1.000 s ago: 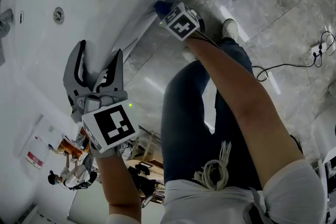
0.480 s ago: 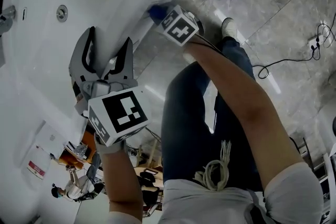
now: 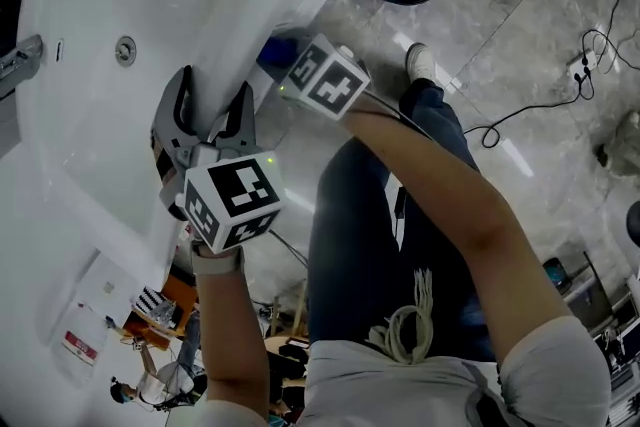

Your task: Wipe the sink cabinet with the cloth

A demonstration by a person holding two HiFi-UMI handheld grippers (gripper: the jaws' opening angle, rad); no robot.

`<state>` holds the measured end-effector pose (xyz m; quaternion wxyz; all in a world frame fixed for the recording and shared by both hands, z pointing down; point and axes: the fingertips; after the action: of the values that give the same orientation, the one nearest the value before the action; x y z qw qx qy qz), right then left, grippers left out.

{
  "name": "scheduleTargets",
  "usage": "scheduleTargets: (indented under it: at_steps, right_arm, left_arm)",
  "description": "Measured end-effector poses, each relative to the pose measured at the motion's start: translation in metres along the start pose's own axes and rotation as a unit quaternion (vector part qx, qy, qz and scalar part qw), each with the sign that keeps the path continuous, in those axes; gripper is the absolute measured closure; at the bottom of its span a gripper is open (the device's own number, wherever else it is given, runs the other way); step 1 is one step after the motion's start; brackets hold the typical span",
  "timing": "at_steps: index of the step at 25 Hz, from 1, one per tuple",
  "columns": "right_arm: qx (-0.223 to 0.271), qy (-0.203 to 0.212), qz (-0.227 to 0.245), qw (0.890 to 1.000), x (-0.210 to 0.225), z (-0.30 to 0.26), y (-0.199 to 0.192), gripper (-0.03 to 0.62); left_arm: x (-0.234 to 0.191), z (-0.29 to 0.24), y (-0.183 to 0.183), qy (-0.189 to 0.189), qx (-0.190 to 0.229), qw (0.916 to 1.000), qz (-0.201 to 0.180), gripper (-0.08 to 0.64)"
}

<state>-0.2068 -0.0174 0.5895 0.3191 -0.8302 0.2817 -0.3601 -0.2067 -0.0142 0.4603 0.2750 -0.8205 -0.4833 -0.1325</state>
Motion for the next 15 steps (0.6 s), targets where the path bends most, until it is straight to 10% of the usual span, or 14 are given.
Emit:
scheduleTargets:
  at_steps: [15]
  right_arm:
    - [0.054, -0.002, -0.033, 0.998, 0.058, 0.057, 0.041, 0.558]
  left_arm:
    - [0.002, 0.001, 0.001, -0.009, -0.002, 0.9999, 0.007, 0.252]
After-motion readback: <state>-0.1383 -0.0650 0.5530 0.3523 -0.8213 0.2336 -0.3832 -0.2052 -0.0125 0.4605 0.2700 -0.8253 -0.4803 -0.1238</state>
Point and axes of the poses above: the fingertips, and each gripper's own axes: z backward along the fingers, x to its right, y out of its top, and after that the axes turned 3 degrees about -x, right-handed
